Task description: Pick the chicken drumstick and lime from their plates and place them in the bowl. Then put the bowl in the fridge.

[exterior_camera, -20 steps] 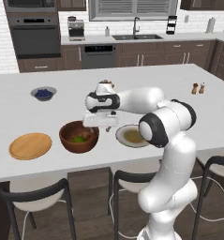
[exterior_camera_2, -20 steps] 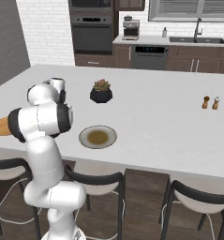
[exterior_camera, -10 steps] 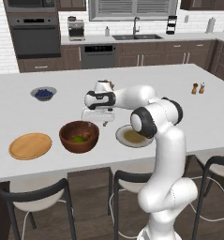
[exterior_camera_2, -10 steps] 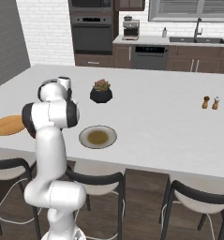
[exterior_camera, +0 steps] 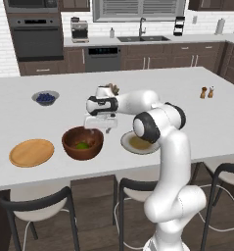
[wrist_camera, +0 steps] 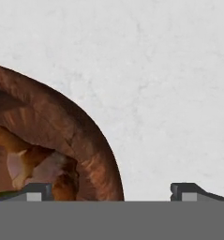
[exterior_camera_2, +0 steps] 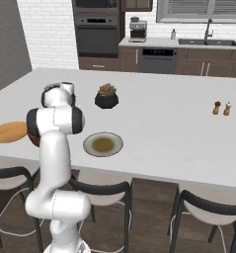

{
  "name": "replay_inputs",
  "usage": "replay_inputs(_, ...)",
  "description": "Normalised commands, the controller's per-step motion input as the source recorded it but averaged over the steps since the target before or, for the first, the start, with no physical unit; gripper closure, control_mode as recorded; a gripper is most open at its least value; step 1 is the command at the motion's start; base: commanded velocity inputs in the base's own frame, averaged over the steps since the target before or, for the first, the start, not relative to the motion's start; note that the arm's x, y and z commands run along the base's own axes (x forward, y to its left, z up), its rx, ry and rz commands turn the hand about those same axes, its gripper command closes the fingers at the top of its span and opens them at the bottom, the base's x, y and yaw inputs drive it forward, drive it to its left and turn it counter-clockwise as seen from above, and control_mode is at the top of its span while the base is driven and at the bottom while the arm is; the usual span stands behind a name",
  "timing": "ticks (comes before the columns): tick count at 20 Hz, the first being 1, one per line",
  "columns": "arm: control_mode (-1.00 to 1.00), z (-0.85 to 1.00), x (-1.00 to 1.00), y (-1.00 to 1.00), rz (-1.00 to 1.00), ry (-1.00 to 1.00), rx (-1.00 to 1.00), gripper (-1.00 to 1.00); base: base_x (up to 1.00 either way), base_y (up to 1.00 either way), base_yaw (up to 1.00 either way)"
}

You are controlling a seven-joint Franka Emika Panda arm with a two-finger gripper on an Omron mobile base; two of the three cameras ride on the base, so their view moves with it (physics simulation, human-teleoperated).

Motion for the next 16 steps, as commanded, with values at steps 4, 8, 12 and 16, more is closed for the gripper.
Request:
replay_inputs(4, -1.00, -0.22, -0.32, 0.00, 0.07, -0.07, 0.00, -1.00, 0.00, 0.00, 0.00)
replay_inputs(8, -1.00, -0.23, -0.35, 0.00, 0.03, -0.06, 0.00, -1.00, 0.00, 0.00, 0.00)
replay_inputs(12, -1.00, -0.22, -0.19, 0.00, 0.01, -0.04, 0.00, -1.00, 0.00, 0.00, 0.00)
replay_inputs(16, -1.00, -0.04, -0.03, 0.00, 0.00, -0.01, 0.00, -1.00, 0.00, 0.00, 0.00)
